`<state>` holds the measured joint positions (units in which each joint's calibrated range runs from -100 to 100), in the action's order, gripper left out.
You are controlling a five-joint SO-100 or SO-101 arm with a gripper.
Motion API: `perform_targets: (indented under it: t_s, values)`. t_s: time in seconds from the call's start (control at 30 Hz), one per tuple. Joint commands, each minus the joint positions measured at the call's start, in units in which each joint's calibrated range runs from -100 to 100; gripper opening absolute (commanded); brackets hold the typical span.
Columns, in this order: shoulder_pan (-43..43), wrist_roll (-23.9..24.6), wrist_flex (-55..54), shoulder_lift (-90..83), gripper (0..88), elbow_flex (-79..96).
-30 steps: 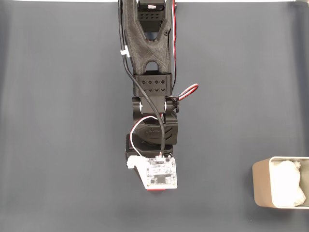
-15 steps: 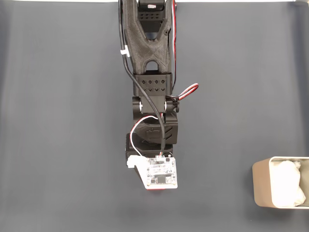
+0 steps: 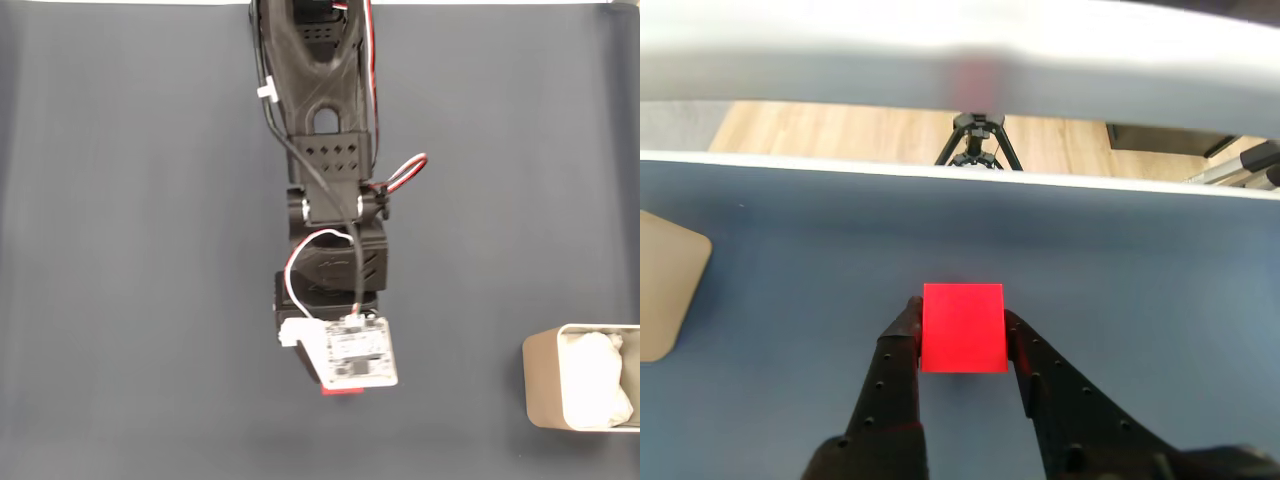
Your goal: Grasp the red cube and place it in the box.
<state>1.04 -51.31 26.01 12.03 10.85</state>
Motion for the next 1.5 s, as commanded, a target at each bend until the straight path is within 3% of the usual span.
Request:
perform_targets:
  t_s: [0.0, 0.9, 1.47]
  values:
    - [1.31, 0.44, 2.26, -5.79, 0.0, -5.38]
    - [17.00, -2.64, 6.85, -10.38, 0.0, -16.05]
    - [23.18, -2.88, 6.85, 0.02, 0.0, -29.55]
